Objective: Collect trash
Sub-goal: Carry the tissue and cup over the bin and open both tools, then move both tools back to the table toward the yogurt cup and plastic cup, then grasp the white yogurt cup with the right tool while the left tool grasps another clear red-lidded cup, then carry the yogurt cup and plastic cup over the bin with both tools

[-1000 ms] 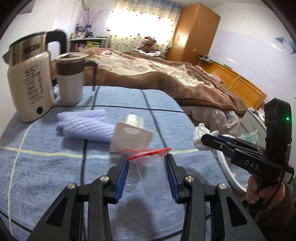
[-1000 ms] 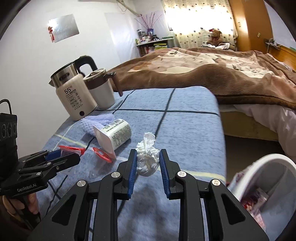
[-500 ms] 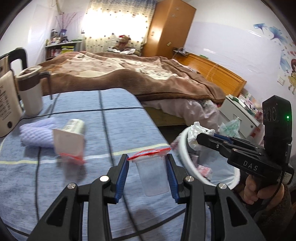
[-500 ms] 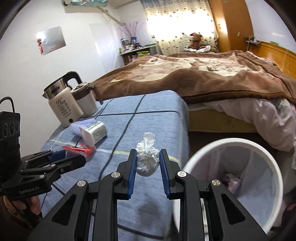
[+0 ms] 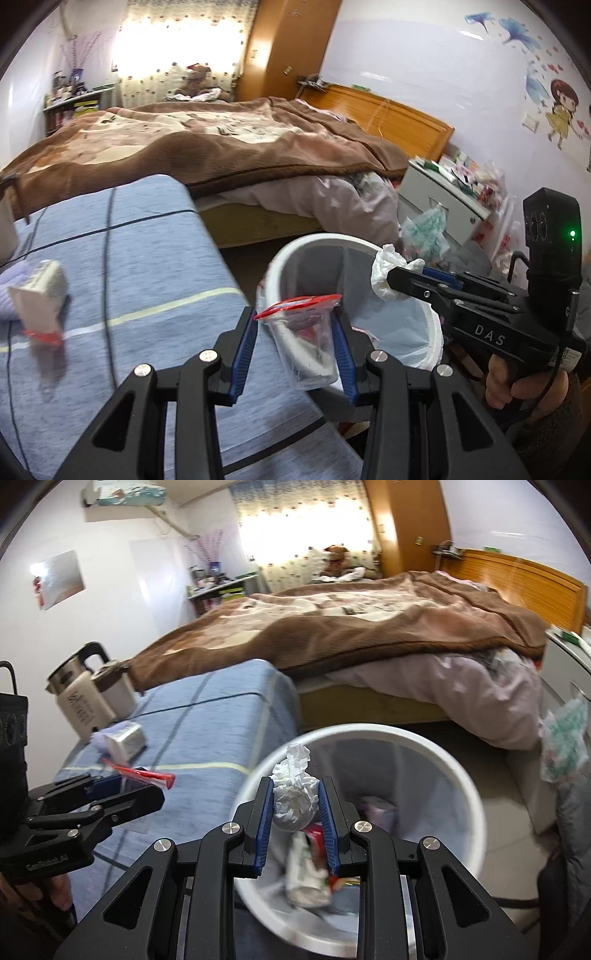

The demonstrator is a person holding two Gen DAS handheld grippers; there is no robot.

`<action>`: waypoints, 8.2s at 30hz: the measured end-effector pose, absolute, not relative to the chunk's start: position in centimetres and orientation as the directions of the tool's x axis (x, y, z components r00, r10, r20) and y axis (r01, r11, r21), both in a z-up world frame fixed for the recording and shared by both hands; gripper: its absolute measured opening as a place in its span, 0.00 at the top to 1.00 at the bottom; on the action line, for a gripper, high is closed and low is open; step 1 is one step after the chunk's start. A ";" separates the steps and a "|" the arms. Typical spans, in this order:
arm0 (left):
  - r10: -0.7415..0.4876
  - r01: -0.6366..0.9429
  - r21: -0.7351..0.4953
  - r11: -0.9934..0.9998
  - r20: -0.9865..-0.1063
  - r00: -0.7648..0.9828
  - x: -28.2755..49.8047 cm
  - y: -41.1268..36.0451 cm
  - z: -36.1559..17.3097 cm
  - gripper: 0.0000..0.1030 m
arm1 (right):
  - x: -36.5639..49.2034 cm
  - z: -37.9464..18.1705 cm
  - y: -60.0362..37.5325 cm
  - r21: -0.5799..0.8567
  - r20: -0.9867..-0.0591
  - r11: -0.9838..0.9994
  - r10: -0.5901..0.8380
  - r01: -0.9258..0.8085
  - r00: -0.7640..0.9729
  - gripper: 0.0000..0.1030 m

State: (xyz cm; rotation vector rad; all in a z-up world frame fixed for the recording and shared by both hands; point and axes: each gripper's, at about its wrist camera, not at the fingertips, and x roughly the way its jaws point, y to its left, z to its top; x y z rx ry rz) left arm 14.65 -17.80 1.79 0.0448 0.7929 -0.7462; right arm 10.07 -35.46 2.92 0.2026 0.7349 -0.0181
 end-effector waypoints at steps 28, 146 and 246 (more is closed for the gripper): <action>-0.521 0.629 -0.151 0.763 -0.719 0.460 14.0 -24.4 -0.2 0.57 | 9.2 -1.1 -40.9 0.053 -0.749 0.963 -0.137 0.265 0.648 0.69; -0.276 0.210 -0.182 0.961 -0.709 0.649 20.0 5.5 -2.3 0.69 | 21.4 -0.3 -13.7 0.165 -0.703 0.967 0.252 -0.192 0.665 0.55; -0.445 0.493 -0.127 0.861 -0.659 0.607 15.0 -11.8 2.0 0.69 | 11.9 3.8 -29.0 0.256 -0.614 0.955 0.039 0.152 0.788 0.40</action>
